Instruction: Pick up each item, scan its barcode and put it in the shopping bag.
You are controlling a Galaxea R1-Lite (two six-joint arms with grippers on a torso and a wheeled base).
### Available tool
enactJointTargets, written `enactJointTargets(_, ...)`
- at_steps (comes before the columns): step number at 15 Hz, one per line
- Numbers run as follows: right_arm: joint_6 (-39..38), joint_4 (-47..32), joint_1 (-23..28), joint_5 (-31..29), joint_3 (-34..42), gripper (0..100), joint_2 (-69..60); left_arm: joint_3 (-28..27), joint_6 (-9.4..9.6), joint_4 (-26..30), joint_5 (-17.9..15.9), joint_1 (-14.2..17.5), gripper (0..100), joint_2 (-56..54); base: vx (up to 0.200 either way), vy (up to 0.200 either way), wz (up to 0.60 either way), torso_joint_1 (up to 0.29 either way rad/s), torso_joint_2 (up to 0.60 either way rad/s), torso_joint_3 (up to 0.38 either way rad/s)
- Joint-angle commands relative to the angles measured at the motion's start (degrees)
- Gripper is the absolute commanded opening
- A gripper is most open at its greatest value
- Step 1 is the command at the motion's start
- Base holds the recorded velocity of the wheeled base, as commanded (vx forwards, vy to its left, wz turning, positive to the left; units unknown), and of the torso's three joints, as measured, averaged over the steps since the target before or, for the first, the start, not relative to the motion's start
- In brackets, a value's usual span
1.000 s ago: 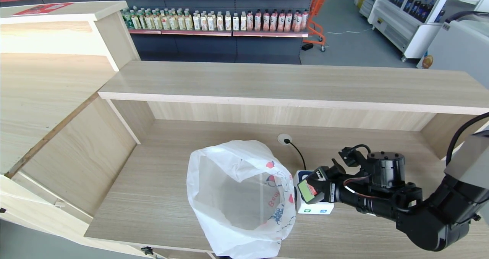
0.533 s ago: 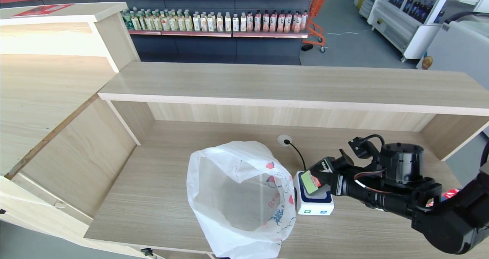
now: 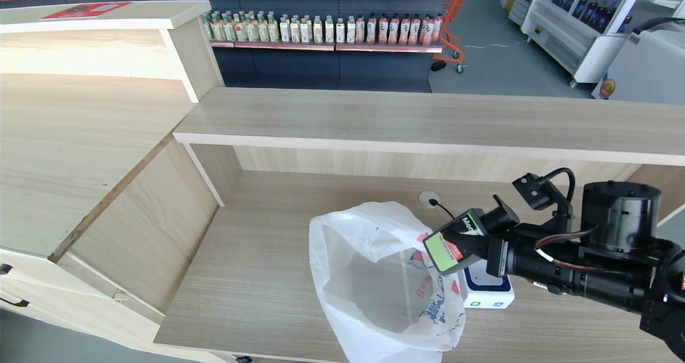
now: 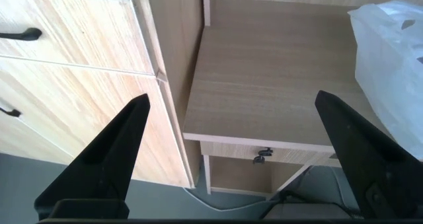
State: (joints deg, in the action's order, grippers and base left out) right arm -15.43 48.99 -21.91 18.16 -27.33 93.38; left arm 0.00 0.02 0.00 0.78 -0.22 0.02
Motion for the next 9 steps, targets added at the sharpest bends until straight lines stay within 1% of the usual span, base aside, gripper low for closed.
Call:
enactJointTargets(1,3.39,0.14,-0.68,-0.06,-1.41,0,4.35,0.00,-0.02,0.00,0.01,0.04,100,-0.02,0.000,0.000,0.00,0.000,0.00,0.000)
enactJointTargets(3,6.03,0.22,-0.86,-0.15,-3.52,0,9.19,0.00,-0.02,0.00,0.01,0.04,100,-0.02,0.000,0.000,0.00,0.000,0.00,0.000)
enactJointTargets(4,8.93,0.40,-1.03,-0.32,-4.13,0,11.39,0.00,-0.02,0.00,0.01,0.04,100,-0.02,0.000,0.000,0.00,0.000,0.00,0.000)
enactJointTargets(6,13.85,0.58,-2.00,-0.32,-2.99,0,14.46,0.00,-0.02,0.00,0.01,0.04,100,-0.02,0.000,0.000,0.00,0.000,0.00,0.000)
enactJointTargets(8,18.86,4.80,-2.00,-0.23,-3.34,0,20.00,0.00,-0.02,0.00,0.01,0.04,100,-0.02,0.000,0.000,0.00,0.000,0.00,0.000)
enactJointTargets(9,22.29,9.10,-1.91,-0.23,-3.61,0,23.25,0.00,-0.02,0.00,0.01,0.04,100,-0.02,0.000,0.000,0.00,0.000,0.00,0.000)
